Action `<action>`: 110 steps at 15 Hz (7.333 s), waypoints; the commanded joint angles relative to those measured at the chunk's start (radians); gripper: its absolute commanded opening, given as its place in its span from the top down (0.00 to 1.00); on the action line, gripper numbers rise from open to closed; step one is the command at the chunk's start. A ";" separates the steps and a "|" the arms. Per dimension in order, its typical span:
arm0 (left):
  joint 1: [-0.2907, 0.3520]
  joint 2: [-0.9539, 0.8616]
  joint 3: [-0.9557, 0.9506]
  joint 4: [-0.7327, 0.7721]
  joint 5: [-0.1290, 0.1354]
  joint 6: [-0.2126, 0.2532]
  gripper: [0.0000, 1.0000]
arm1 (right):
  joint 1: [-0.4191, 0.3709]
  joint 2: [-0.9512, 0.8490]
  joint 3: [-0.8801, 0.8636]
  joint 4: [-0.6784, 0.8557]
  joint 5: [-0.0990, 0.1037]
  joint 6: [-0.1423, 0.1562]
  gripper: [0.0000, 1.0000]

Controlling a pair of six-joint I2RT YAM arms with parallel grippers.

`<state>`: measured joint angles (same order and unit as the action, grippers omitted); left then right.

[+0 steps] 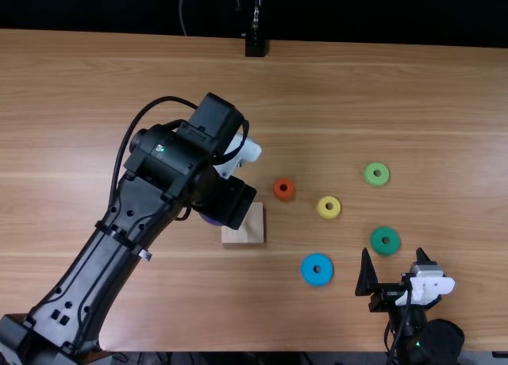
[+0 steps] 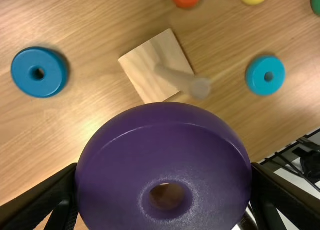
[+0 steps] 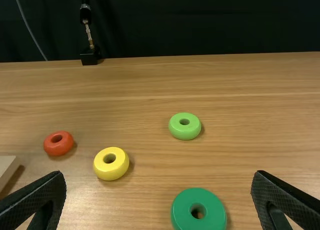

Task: Build the Hanoi tower: stack the rings onto the peg from bottom to top in this color order: purple, dark blue, light blue, dark green, light green, yellow, orange.

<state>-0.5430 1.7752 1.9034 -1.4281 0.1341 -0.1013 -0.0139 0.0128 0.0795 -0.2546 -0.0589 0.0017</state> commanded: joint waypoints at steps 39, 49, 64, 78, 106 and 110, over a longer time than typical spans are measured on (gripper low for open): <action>-0.057 0.135 0.016 0.086 0.006 -0.072 1.00 | -0.006 -0.013 -0.060 -0.074 0.004 0.002 0.00; -0.040 0.133 -0.015 0.081 0.083 -0.074 0.00 | -0.008 -0.013 -0.060 -0.074 0.004 0.002 0.00; 0.130 0.107 0.194 0.162 0.006 -0.059 0.00 | -0.006 -0.013 -0.060 -0.074 0.004 0.002 0.00; 0.278 0.084 -0.305 0.397 -0.086 0.164 0.00 | -0.008 -0.013 -0.061 -0.074 0.004 0.002 0.00; 0.305 0.331 -0.388 0.517 -0.114 0.171 0.00 | -0.008 -0.013 -0.060 -0.074 0.004 0.002 0.00; 0.307 0.336 -0.385 0.519 -0.114 0.171 0.00 | -0.008 -0.013 -0.060 -0.074 0.004 0.002 0.00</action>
<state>-0.2470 2.0953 1.5375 -0.9123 0.0109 0.0559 -0.0139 0.0128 0.0792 -0.2546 -0.0586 0.0025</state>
